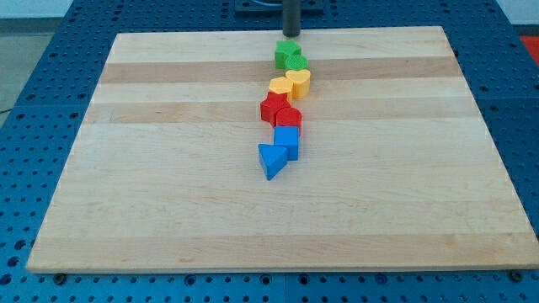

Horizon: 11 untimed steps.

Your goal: Separate the green star from the green circle

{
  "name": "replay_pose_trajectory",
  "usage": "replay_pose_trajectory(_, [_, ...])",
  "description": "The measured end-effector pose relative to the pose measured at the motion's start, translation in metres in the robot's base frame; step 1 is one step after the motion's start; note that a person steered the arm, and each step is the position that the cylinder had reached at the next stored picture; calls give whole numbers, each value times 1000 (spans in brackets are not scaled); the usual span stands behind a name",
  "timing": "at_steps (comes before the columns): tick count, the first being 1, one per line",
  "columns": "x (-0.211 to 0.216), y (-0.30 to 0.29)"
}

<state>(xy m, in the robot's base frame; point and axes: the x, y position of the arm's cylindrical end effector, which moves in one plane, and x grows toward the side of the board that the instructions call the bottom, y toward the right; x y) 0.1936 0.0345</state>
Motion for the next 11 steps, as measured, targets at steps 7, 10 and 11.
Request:
replay_pose_trajectory(7, [63, -20])
replay_pose_trajectory(10, [72, 5])
replay_pose_trajectory(11, [90, -1])
